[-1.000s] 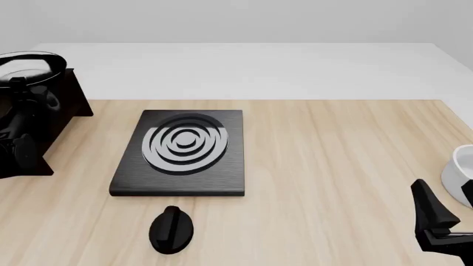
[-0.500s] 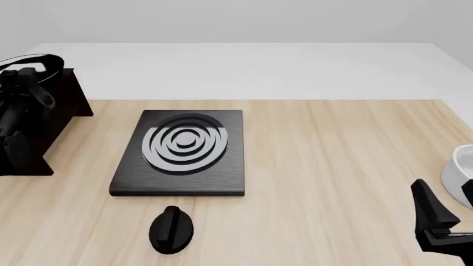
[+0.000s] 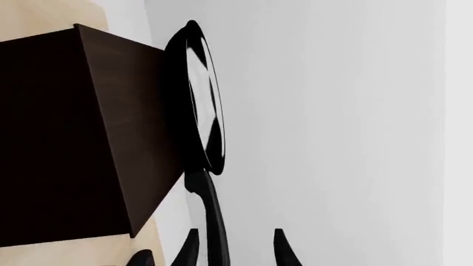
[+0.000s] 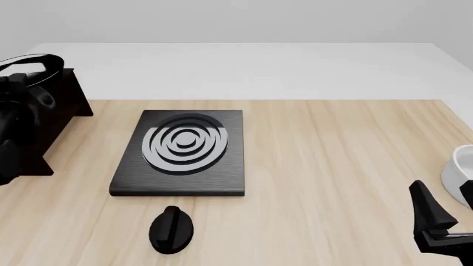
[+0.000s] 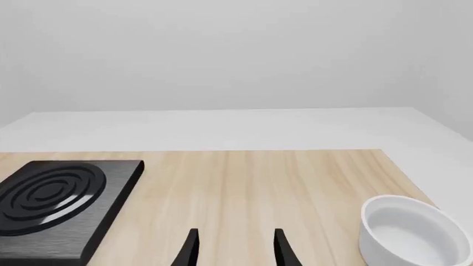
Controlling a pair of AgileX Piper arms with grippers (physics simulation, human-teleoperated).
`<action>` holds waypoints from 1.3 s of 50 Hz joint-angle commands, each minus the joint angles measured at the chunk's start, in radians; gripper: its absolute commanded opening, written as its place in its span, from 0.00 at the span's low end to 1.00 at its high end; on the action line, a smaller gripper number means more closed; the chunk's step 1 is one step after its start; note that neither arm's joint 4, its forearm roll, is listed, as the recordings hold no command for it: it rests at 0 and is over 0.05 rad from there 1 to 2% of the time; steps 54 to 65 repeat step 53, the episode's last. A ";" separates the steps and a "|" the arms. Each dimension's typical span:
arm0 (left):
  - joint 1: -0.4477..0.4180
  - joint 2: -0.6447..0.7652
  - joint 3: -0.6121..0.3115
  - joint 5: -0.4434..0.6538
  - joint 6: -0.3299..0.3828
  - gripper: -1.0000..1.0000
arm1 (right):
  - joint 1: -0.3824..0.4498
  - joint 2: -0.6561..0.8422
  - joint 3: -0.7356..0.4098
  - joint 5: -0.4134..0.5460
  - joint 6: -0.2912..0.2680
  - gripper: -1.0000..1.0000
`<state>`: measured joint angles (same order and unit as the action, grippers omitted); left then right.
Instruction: Put the frying pan on top of the cabinet.
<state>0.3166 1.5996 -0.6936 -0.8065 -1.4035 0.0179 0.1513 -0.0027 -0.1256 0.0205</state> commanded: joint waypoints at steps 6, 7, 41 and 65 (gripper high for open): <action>0.014 -0.071 0.111 -0.037 0.019 1.00 | 0.003 0.000 -0.001 0.001 -0.004 1.00; 0.019 -0.090 0.119 -0.034 0.033 1.00 | 0.003 -0.003 -0.001 0.003 -0.004 1.00; -0.092 -0.875 0.475 0.319 0.116 1.00 | 0.004 -0.116 0.002 0.096 -0.011 1.00; -0.151 -1.322 0.472 0.750 0.232 1.00 | 0.001 -0.149 -0.001 0.129 -0.011 1.00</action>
